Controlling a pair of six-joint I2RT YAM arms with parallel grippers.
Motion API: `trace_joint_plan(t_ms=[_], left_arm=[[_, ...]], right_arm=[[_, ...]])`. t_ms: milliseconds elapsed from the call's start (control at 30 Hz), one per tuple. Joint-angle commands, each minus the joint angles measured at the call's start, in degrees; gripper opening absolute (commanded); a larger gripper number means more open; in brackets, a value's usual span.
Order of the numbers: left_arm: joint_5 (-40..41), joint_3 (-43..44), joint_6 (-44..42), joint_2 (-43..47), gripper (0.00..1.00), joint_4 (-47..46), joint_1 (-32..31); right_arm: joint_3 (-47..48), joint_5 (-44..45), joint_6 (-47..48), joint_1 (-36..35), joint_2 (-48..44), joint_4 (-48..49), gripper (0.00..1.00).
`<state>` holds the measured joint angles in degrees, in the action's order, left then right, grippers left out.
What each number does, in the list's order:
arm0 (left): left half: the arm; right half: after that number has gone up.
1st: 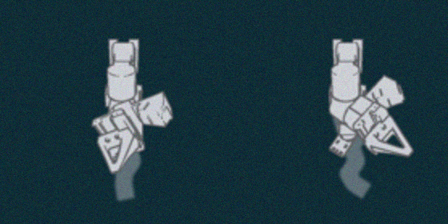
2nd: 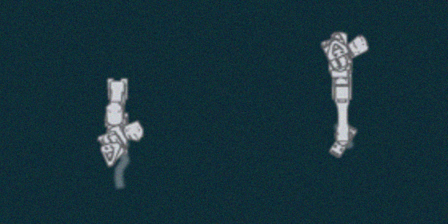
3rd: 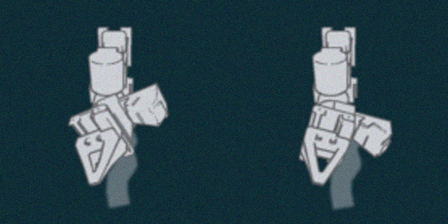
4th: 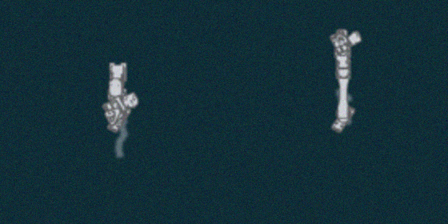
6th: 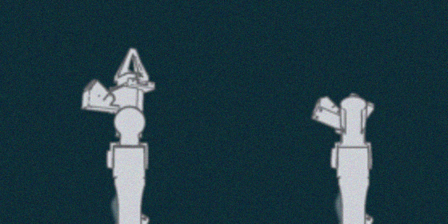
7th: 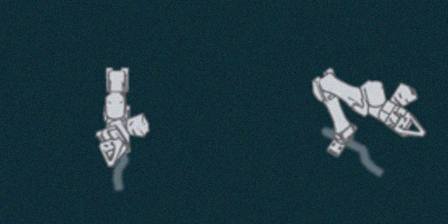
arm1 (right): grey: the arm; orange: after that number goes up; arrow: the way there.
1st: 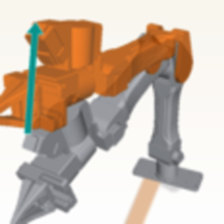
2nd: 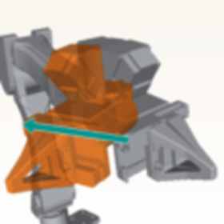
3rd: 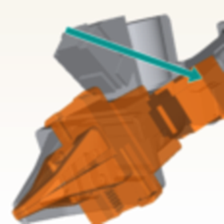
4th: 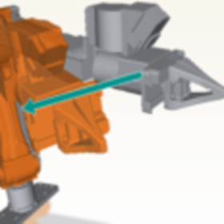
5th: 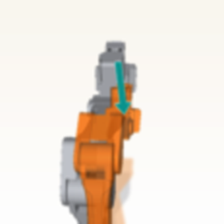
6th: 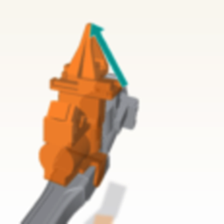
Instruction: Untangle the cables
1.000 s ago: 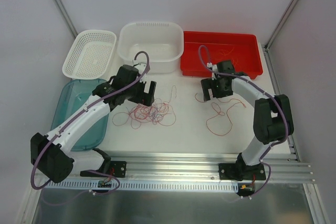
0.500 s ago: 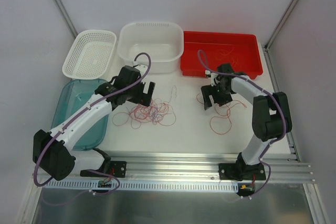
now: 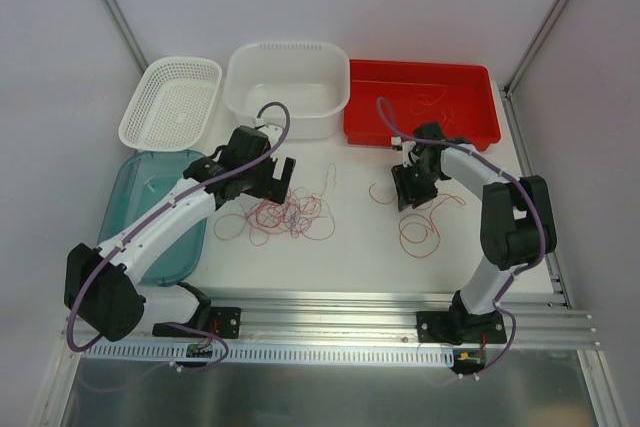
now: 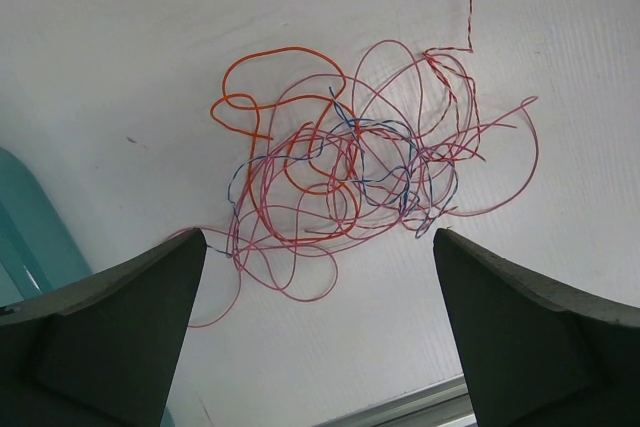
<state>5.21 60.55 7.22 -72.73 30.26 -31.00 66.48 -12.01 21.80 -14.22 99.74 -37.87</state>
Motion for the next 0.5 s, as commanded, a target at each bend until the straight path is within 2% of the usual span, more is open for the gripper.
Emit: trace_joint_plan(t_ms=[0,267,467], left_arm=[[1.5,-0.4,-1.2,-0.1,0.99,-1.1,0.4],[1.6,-0.4,-1.5,-0.5,0.99,-1.0,0.5],[1.5,-0.4,-1.6,-0.7,0.99,-1.0,0.5]], right_arm=[[-0.6,-0.4,0.7,0.2,-1.8,-2.0,0.48],[-2.7,0.9,-0.3,-1.6,-1.1,-1.9,0.5],[-3.7,6.7,-1.9,-4.0,-0.4,-1.8,0.51]])
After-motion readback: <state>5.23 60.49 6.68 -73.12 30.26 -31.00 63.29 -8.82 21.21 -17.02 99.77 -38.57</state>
